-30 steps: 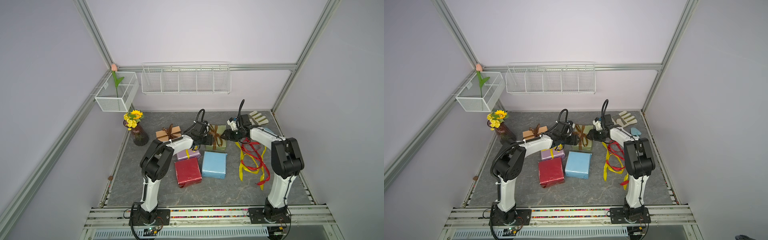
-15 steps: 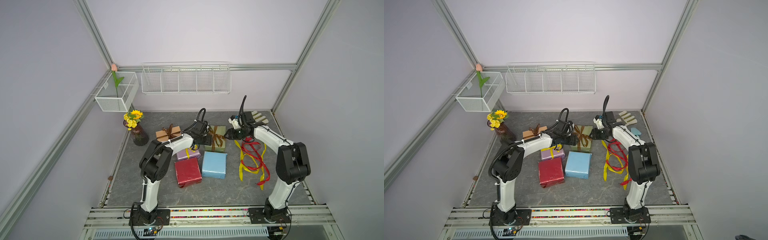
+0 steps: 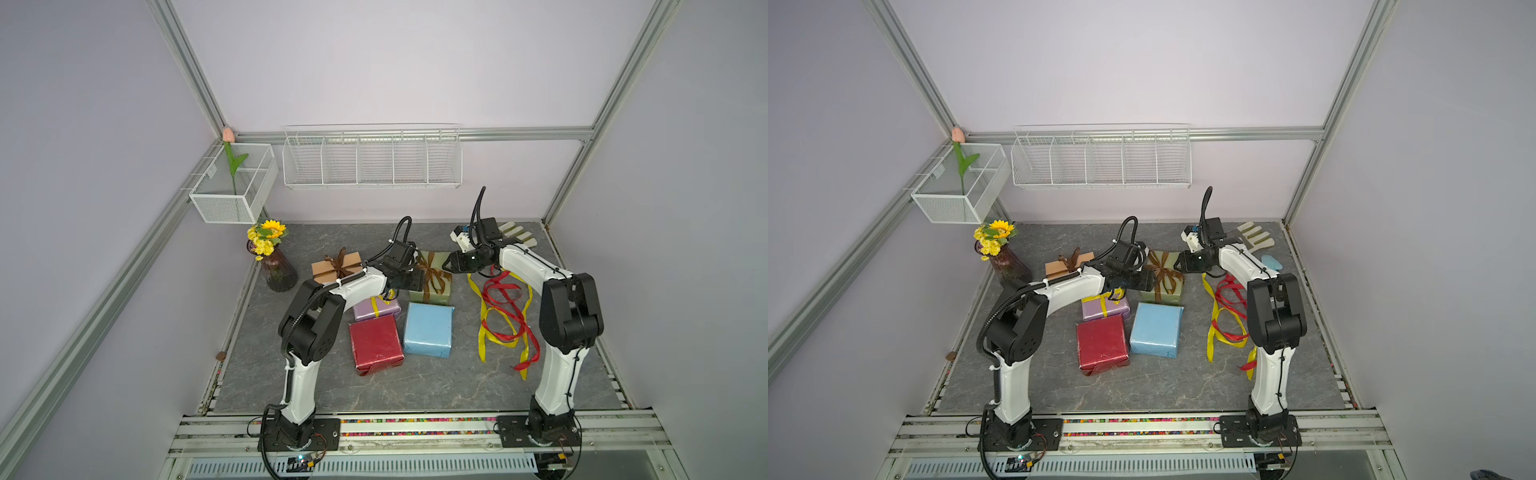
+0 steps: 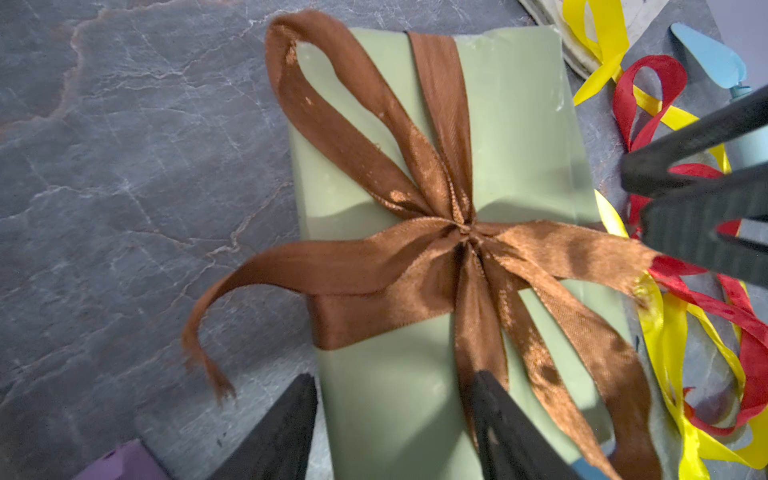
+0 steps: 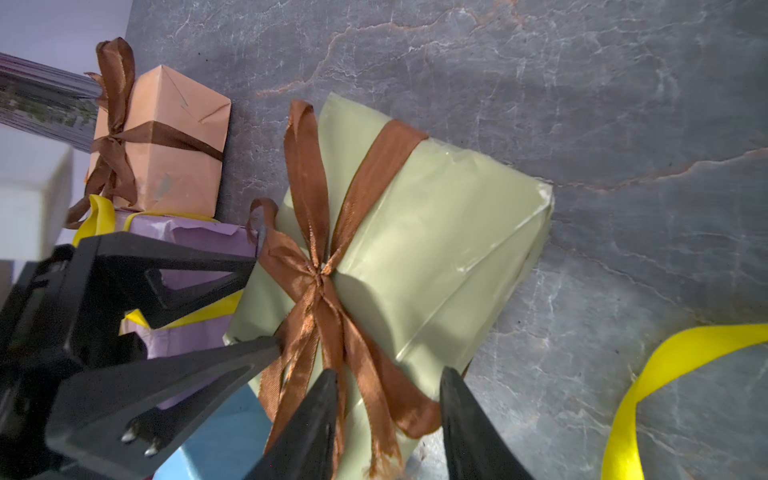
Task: Untie the ribbon bows on the gift boxes
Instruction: Untie the ribbon from the gift box.
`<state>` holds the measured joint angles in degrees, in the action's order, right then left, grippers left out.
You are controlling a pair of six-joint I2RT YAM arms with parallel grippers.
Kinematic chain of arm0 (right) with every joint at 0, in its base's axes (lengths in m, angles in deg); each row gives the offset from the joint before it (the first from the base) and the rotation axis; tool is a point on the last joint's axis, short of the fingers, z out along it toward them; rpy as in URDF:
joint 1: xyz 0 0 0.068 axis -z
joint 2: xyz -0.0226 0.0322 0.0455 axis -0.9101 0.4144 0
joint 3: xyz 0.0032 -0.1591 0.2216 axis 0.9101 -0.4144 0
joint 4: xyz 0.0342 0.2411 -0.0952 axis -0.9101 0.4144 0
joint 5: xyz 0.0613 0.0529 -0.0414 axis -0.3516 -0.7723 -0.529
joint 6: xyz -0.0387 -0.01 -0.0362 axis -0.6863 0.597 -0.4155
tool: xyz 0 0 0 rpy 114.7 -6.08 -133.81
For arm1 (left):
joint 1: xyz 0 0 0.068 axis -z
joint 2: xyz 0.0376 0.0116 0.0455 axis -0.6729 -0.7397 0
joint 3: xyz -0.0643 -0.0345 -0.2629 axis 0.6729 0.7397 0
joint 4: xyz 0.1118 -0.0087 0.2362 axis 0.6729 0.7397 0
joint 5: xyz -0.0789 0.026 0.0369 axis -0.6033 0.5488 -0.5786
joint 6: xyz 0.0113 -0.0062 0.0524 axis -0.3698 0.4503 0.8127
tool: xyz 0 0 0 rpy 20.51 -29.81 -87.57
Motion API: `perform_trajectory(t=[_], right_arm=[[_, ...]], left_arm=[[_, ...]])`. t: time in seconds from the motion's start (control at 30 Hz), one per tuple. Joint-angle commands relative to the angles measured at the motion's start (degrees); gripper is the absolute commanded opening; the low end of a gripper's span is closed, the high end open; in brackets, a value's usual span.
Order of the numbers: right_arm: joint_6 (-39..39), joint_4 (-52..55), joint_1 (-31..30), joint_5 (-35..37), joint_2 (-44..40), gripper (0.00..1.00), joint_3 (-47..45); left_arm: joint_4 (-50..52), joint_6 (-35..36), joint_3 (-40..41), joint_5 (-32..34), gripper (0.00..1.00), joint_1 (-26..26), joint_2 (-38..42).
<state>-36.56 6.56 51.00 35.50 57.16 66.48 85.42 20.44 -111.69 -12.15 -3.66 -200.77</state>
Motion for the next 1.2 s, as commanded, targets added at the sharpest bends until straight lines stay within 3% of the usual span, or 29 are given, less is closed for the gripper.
perform_trajectory(t=[0.0, 0.37, 0.93, 1.17], right_arm=[[-0.59, 0.1, -0.26, -3.28, 1.55, 0.43, 0.68], [-0.02, -0.12, -0.32, -7.05, 1.26, 0.34, -0.81], [0.03, 0.95, -0.3, -8.04, 0.85, 0.3, -2.03], [0.39, 0.93, -0.32, -10.16, 1.8, 0.22, -1.28]], left_arm=[[2.42, 0.99, -1.09, 1.4, 0.61, 0.26, 0.33], [1.93, 0.7, -0.59, 1.51, 0.61, 0.22, 0.13], [1.19, 0.22, 0.41, 1.86, 0.61, 0.22, 0.44], [1.1, 0.2, 0.99, 2.13, 0.61, 0.22, 0.75]])
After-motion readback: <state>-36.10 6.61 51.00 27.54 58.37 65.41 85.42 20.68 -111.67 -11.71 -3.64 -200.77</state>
